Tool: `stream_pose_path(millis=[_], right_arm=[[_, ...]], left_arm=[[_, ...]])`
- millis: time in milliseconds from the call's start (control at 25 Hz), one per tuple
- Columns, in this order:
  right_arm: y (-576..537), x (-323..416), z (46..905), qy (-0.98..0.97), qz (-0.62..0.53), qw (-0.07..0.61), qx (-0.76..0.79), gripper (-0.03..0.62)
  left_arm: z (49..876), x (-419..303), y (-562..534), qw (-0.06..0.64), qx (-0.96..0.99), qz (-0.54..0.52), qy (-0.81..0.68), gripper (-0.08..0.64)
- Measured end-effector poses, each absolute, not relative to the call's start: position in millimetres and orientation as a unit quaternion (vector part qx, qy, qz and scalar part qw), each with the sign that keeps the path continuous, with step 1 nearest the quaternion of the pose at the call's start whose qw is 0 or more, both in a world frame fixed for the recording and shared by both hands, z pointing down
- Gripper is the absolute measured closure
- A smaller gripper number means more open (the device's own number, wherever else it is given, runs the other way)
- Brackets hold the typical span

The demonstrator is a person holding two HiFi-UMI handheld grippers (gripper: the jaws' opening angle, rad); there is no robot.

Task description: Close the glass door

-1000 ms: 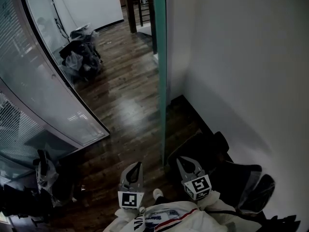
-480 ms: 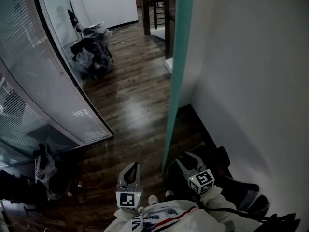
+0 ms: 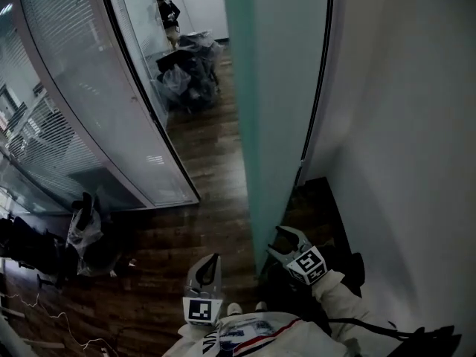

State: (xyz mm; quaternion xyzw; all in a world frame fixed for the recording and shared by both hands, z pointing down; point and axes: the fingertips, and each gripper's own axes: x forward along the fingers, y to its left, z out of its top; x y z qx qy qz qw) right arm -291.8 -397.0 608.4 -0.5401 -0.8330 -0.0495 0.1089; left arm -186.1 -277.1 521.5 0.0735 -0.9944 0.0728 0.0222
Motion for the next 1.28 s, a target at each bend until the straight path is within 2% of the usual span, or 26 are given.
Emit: stream_pose_path(millis=[120, 160, 200, 240, 280, 640, 1280], right_arm=[[-380, -293, 608, -0.819, -0.058, 0.099, -0.562, 0.327], [-374, -293, 607, -0.813, -0.059, 0.095, -0.571, 0.353], [-369, -293, 606, -0.809, -0.055, 0.090, -0.578, 0.422], [-366, -293, 606, -0.807, -0.047, 0.088, -0.582, 0.459], [-365, -293, 606, -0.807, -0.036, 0.086, -0.583, 0.468], [-350, -286, 599, -0.805, -0.020, 0.082, -0.588, 0.466], [-321, -302, 604, -0.811, -0.020, 0.093, -0.577, 0.465]], left_arm=[[528, -182, -270, 0.019, 0.054, 0.079, -0.995, 0.561], [527, -183, -269, 0.018, 0.048, 0.079, -0.996, 0.560], [525, -184, -269, 0.018, 0.043, 0.078, -0.996, 0.560], [524, -185, -269, 0.019, 0.038, 0.076, -0.996, 0.560], [524, -185, -270, 0.019, 0.035, 0.074, -0.996, 0.561], [536, -160, -255, 0.027, -0.011, 0.070, -0.997, 0.560], [528, -179, -221, 0.016, -0.026, 0.065, -0.997, 0.560]])
